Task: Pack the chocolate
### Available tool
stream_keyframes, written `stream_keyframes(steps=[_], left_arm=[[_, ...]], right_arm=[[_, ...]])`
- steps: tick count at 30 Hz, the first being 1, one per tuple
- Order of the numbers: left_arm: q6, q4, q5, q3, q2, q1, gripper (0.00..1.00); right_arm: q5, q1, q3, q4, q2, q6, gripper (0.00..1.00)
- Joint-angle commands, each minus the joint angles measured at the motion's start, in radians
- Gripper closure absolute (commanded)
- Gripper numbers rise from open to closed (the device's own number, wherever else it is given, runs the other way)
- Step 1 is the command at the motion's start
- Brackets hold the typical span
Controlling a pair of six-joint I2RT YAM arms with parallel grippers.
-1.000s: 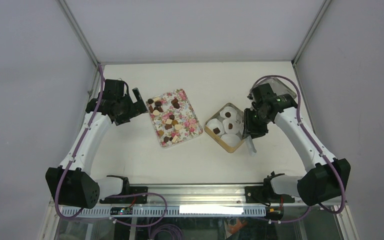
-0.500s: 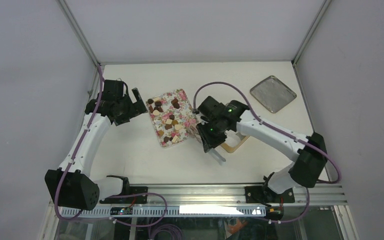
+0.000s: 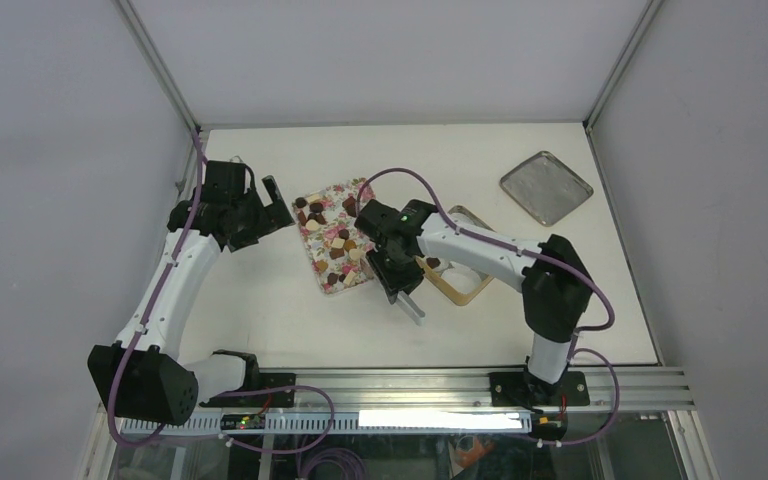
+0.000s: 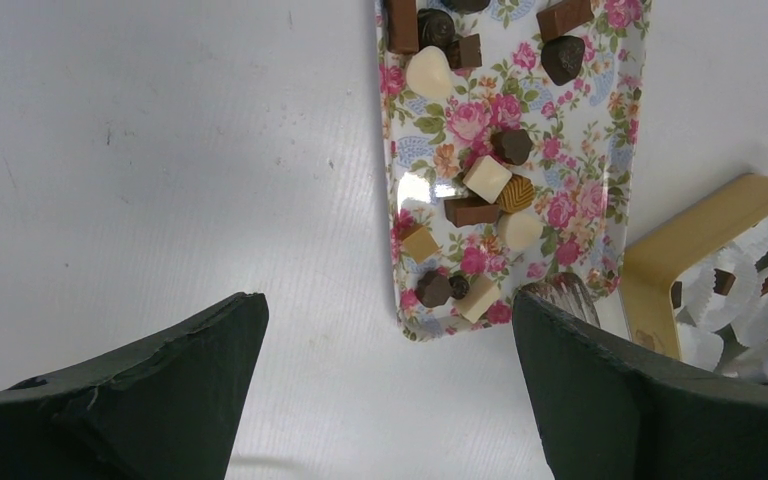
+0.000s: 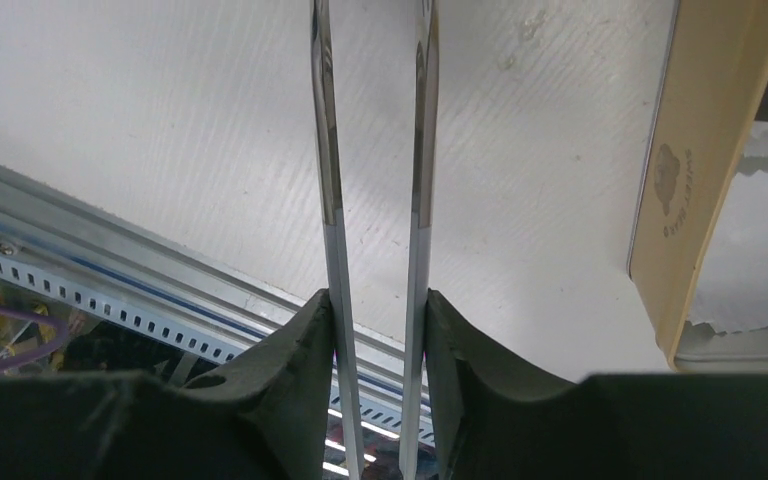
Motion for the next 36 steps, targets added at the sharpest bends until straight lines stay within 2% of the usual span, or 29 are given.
stream_keyframes(steps=[1,8,11,23,26,31,36], left_arm=[[0.012,0.014,-0.034,0.007,-0.026,0.007,0.01],[0.016,0.009,-0.062,0.006,-0.038,0.007,0.01],[0.018,0.003,-0.079,0.008,-0.038,0.008,0.01],[0.030,-0.001,-0.094,0.015,-0.041,0.008,0.01],[0.031,-0.002,-0.093,0.019,-0.038,0.007,0.01],[0.030,-0.002,-0.077,0.022,-0.031,0.008,0.01],[0.030,-0.002,-0.071,0.024,-0.027,0.007,0.01]], right_arm=[[0.046,0.019,0.084,0.011,0.050,0.002,0.63],[0.054,0.026,0.149,0.006,0.116,-0.010,0.59],[0.105,0.027,0.177,0.001,0.141,-0.013,0.57],[0.142,0.026,0.265,-0.032,0.230,-0.028,0.57],[0.150,0.026,0.254,-0.030,0.212,-0.029,0.63],[0.168,0.026,0.221,-0.024,0.173,-0.040,0.82],[0.130,0.027,0.176,-0.001,0.094,-0.040,0.89]])
